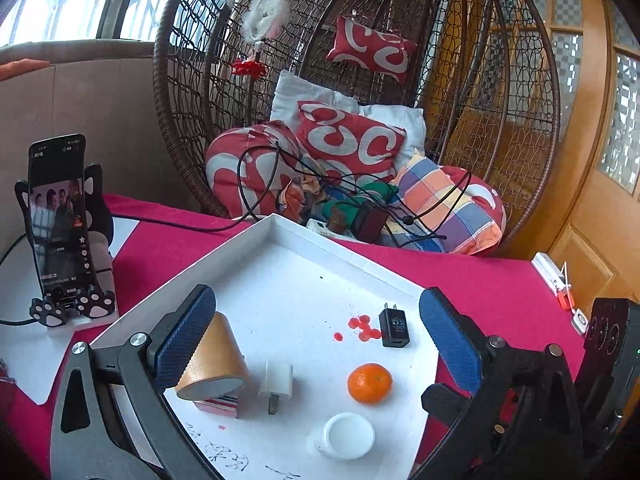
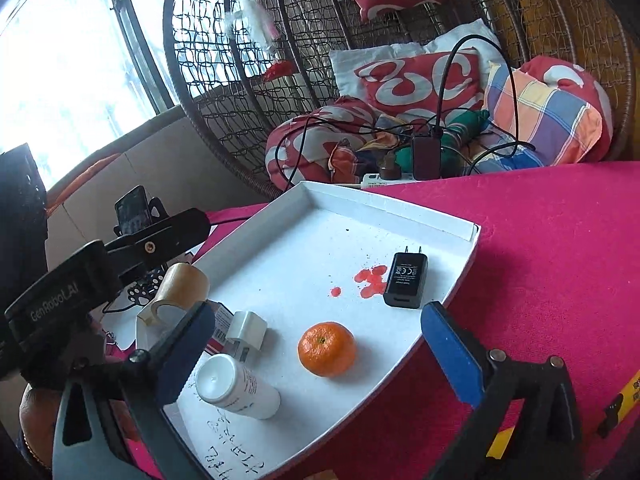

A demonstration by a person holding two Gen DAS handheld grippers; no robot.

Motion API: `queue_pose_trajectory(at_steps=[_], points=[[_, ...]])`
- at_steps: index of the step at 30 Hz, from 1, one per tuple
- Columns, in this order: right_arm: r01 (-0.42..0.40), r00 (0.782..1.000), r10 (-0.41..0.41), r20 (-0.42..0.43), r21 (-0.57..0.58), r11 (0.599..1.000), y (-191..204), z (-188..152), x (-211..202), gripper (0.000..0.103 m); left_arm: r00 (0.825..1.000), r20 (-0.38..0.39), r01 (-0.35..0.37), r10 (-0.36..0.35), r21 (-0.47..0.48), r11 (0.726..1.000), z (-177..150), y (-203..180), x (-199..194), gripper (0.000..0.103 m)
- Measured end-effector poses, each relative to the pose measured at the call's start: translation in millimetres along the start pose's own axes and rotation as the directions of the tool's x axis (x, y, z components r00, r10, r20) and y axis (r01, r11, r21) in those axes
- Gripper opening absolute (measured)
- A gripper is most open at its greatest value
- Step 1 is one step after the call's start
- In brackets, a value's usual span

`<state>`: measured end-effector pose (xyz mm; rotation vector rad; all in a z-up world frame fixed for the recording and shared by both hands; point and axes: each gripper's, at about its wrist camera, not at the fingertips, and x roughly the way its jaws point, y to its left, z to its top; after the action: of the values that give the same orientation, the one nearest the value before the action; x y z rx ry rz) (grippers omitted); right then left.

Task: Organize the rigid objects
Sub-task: 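Grasp the red tin with the left tool while the right tool grasps the yellow lighter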

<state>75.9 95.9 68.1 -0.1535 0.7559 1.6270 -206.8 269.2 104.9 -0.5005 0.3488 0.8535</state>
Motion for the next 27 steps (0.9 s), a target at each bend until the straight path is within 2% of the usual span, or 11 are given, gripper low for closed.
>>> queue_pose_trajectory(at_steps=[3,5,7,9,11,13,17,18,19,22,27], points=[[-0.006,0.999,0.006,0.039,-0.007,1.0,0,-7,-26,0.103,0.997,0.051,0.062,-0.062,-0.003,0.998,-4,-8,-25,0.103],[-0.01,0.998,0.011,0.065,-0.007,1.0,-3,-12,-44,0.103,0.986,0.106,0.126,-0.125,-0.001,0.992,-11,-16,-42,0.103],[-0.019,0.994,0.02,0.103,-0.009,1.0,-6,-18,-64,0.103,0.965,0.144,0.223,-0.218,-0.013,0.975,-18,-21,-57,0.103],[-0.015,0.988,0.016,0.151,-0.007,1.0,-11,-22,-84,0.103,0.938,0.142,0.323,-0.316,-0.03,0.946,-23,-26,-67,0.103],[-0.007,0.976,0.007,0.218,0.001,1.0,-17,-24,-106,0.103,0.922,0.135,0.368,-0.363,-0.019,0.929,-25,-35,-76,0.103],[0.009,0.945,-0.009,0.326,0.002,1.0,-20,-24,-136,0.103,0.916,0.144,0.375,-0.375,0.028,0.927,-25,-45,-86,0.103],[0.032,0.83,-0.009,0.558,-0.031,0.999,-21,-26,-195,0.103,0.907,0.193,0.356,-0.374,0.121,0.927,-28,-63,-107,0.103],[0.041,0.814,-0.028,0.58,-0.01,0.999,-23,-27,-203,0.103,0.898,0.203,0.369,-0.389,0.128,0.92,-29,-65,-110,0.103],[0.057,0.813,-0.061,0.58,0.025,0.998,-26,-27,-207,0.103,0.889,0.208,0.389,-0.409,0.132,0.912,-30,-67,-113,0.103],[0.071,0.843,-0.107,0.528,0.088,0.994,-38,-30,-206,0.103,0.871,0.183,0.435,-0.456,0.146,0.889,-34,-74,-113,0.103],[0.128,0.831,-0.205,0.517,0.18,0.975,-52,-57,-209,0.103,0.898,0.115,0.4,-0.424,0.184,0.898,-49,-85,-104,0.103]])
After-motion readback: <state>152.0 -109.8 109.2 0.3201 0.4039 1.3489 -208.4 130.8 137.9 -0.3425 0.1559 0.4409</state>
